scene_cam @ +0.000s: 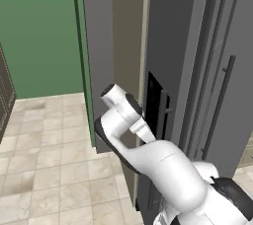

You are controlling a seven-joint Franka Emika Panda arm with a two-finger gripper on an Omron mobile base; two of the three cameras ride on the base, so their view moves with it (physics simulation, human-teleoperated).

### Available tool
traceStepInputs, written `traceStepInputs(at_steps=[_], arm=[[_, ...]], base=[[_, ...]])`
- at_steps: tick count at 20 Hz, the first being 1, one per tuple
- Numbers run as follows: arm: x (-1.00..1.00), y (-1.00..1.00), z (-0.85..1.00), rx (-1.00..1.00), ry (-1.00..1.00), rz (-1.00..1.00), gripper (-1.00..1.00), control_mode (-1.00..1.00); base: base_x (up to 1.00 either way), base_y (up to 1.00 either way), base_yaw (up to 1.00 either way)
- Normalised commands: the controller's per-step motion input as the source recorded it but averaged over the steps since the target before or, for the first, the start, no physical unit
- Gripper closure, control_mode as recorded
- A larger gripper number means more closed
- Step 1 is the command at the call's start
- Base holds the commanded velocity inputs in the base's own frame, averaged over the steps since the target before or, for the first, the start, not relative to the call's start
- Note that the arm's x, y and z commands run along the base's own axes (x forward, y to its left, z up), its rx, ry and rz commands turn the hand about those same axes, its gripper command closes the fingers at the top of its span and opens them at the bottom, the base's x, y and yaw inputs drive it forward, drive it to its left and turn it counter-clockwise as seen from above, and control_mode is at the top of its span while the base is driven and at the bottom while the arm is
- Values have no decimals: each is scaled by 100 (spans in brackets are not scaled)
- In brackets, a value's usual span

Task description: Take the bottled waters from the counter and place them in the freezer to freeze. Close the freezer door after placing the bottles.

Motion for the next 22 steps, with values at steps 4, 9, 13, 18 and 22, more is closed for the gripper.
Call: traceStepInputs(at_steps=[4,9,13,18,22], arm=[[24,-8,-5,-19,-5,-1,-100,-100],[29,-4,0,-18,0,2,-100,-100],[-3,0,5,-12,4,0,-100,-100],[-12,0,22,-7,9,0,-100,-100],[-9,-12,29,-3,9,0,-100,-100]], base=[[0,0,0],[0,0,0],[0,0,0],[0,0,0],[0,0,0]])
